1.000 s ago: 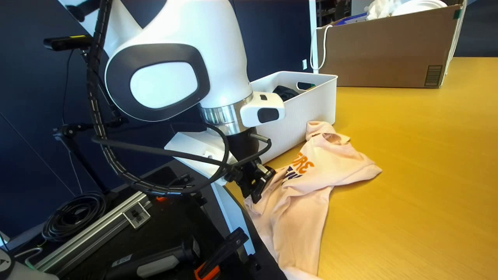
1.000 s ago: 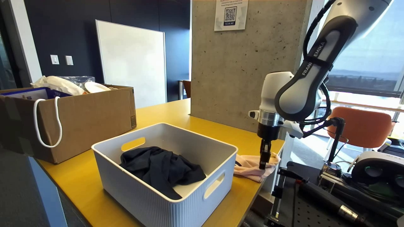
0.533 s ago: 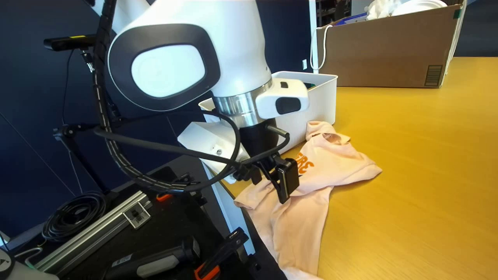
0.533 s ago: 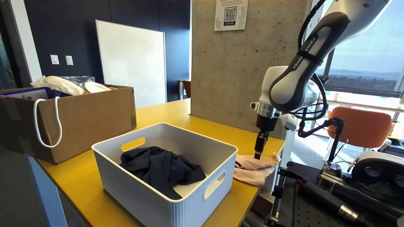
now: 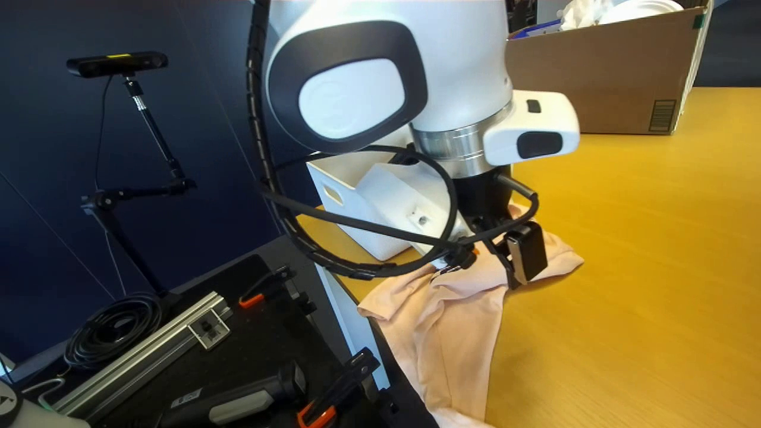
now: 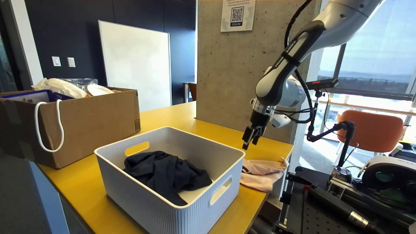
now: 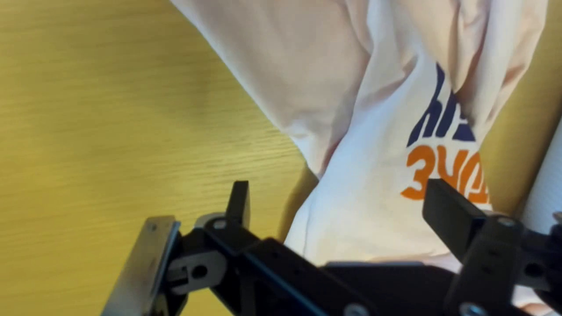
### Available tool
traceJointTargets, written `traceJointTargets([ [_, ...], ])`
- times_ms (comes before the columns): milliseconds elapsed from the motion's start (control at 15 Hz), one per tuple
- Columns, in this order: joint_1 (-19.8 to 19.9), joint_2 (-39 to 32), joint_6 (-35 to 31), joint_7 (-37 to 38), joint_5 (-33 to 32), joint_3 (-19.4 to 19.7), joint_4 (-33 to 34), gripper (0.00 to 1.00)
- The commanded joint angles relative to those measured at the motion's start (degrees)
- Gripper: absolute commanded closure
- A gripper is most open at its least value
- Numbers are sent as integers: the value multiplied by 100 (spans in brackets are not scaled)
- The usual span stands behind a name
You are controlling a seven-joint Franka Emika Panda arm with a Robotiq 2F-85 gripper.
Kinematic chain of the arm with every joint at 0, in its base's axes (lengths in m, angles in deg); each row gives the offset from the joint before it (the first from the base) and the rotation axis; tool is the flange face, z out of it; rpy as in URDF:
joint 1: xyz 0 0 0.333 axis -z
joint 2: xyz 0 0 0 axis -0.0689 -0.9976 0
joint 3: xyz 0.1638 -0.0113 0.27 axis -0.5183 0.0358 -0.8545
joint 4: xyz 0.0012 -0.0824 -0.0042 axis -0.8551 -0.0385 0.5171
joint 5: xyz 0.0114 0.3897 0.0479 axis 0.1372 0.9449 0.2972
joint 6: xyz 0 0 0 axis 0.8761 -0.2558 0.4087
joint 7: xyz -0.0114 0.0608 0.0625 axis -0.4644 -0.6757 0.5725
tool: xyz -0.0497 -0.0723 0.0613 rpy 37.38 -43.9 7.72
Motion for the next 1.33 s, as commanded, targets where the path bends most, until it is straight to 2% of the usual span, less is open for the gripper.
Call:
traceJointTargets([
  [0, 356, -593, -6, -203, 292, -193, 790, 0],
  [400, 478, -1392, -170, -62, 188, -402, 1686, 0],
  [867, 407, -2152, -191, 149, 55, -626, 2521, 0],
  [1000, 403, -2320, -235, 150, 35, -685, 2647, 9],
  [1067, 411, -2381, -231, 144, 26, -722, 2701, 26],
  [1133, 405, -2433, -241, 155, 12, -741, 2742, 31],
  [1267, 426, -2482, -318, 138, -8, -806, 2740, 47],
])
